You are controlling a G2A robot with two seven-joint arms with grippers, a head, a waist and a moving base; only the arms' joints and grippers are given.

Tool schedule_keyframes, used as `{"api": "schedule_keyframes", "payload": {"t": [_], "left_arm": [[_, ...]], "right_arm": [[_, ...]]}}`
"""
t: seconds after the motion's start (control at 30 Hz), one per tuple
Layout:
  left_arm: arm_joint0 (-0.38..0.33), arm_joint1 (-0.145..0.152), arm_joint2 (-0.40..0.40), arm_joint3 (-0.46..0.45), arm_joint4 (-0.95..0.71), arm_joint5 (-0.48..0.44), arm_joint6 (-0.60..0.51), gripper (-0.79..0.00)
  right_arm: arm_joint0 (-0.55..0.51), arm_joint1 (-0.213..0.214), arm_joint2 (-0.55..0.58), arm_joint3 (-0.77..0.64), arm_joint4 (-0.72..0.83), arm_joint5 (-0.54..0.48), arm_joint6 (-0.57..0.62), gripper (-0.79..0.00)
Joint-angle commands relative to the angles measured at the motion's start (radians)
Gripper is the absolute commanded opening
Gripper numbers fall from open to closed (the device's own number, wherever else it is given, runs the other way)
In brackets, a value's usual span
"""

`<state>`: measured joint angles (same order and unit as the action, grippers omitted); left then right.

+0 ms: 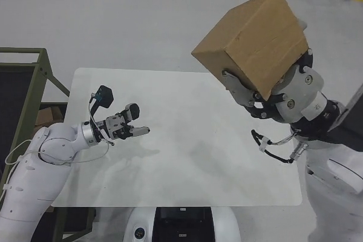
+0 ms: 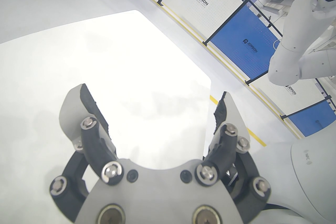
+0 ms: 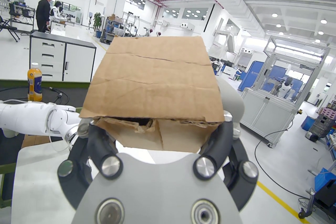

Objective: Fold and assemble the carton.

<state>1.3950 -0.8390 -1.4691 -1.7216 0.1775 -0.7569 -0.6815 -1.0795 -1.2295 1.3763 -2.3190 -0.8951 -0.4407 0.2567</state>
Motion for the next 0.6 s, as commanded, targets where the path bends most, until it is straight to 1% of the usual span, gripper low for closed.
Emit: {"api": "schedule_keyframes", "payload": {"t": [0.0, 0.17, 0.3, 0.43, 0.57], "left_arm": [[0.0, 0.0, 0.0, 0.0, 0.0, 0.0, 0.0, 0.0], [0.0, 0.0, 0.0, 0.0, 0.0, 0.0, 0.0, 0.0], [0.0, 0.0, 0.0, 0.0, 0.0, 0.0, 0.0, 0.0], [0.0, 0.0, 0.0, 0.0, 0.0, 0.0, 0.0, 0.0], [0.0, 0.0, 0.0, 0.0, 0.0, 0.0, 0.0, 0.0]], "right_arm": [[0.007, -0.001, 0.0, 0.0, 0.022, 0.012, -0.002, -0.785], [0.027, -0.002, 0.001, 0.002, 0.053, 0.043, -0.003, -0.785], [0.036, -0.001, -0.007, -0.005, 0.014, 0.054, 0.0, -0.785], [0.047, 0.001, -0.022, -0.031, -0.157, 0.056, -0.008, -0.785], [0.063, 0.001, -0.068, -0.031, -0.413, 0.091, -0.069, -0.785]]}}
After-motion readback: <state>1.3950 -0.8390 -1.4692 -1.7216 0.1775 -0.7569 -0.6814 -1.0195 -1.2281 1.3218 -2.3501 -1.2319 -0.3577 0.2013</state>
